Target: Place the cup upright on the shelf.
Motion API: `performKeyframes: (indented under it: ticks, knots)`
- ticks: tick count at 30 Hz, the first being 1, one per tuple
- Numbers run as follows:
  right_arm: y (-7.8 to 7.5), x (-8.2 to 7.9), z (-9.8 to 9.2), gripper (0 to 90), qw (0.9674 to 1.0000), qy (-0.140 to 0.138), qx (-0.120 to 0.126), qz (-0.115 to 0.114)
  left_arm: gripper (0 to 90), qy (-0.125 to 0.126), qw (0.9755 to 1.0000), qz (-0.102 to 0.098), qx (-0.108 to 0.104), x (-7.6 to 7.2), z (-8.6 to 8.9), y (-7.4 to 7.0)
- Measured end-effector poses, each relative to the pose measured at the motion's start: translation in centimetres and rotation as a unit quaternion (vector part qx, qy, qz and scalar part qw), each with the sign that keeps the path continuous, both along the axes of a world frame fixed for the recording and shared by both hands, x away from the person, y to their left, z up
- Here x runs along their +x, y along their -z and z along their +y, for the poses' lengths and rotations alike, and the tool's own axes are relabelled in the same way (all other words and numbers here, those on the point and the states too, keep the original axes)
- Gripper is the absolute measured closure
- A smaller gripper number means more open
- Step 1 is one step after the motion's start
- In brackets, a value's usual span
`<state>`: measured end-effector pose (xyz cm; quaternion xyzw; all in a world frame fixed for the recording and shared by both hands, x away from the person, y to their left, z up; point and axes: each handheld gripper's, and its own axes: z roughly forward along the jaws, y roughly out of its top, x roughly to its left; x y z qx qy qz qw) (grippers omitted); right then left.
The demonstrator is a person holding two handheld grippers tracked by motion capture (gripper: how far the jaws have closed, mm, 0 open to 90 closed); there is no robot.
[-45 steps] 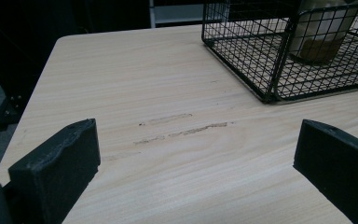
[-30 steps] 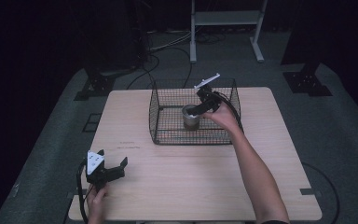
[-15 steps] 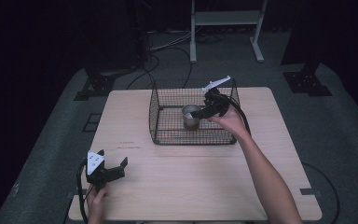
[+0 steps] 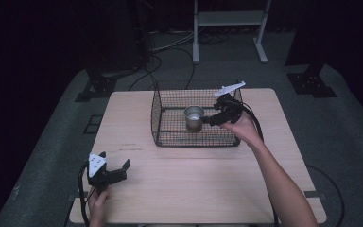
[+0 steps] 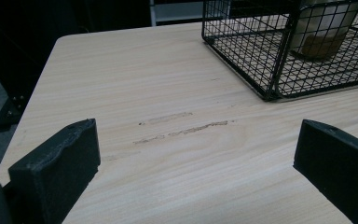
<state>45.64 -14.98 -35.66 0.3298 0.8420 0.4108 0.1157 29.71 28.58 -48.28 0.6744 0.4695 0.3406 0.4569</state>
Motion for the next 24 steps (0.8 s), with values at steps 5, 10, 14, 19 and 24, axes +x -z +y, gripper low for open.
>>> performKeyframes:
  ticks: [5, 10, 14, 19, 24]
  knots:
    - [-0.1, -0.7, -0.7, 13.4, 1.0, -0.002, 0.003, -0.001, 0.0, 0.0, 1.0, 0.0, -0.001, 0.0, 0.0, 0.0]
    - [-0.1, -1.7, -1.7, 13.4, 0.9998, -0.004, 0.02, 0.004, 0.0, 0.0, 1.0, 0.0, 0.0, 0.0, 0.0, 0.0]
    - [-0.2, -2.6, -2.3, 13.7, 0.9996, -0.006, 0.026, 0.006, 0.0, 0.0, 1.0, 0.0, 0.0, 0.0, 0.0, 0.0]
    - [-0.1, -3.8, -3.1, 14.2, 0.9995, -0.011, 0.029, 0.002, 0.0, -0.001, 1.0, 0.0, 0.002, 0.0, -0.1, 0.0]
    - [0.4, -4.7, -3.7, 14.2, 0.9994, -0.013, 0.031, 0.001, 0.0, 0.0, 1.0, 0.0, 0.004, 0.0, -0.1, 0.0]
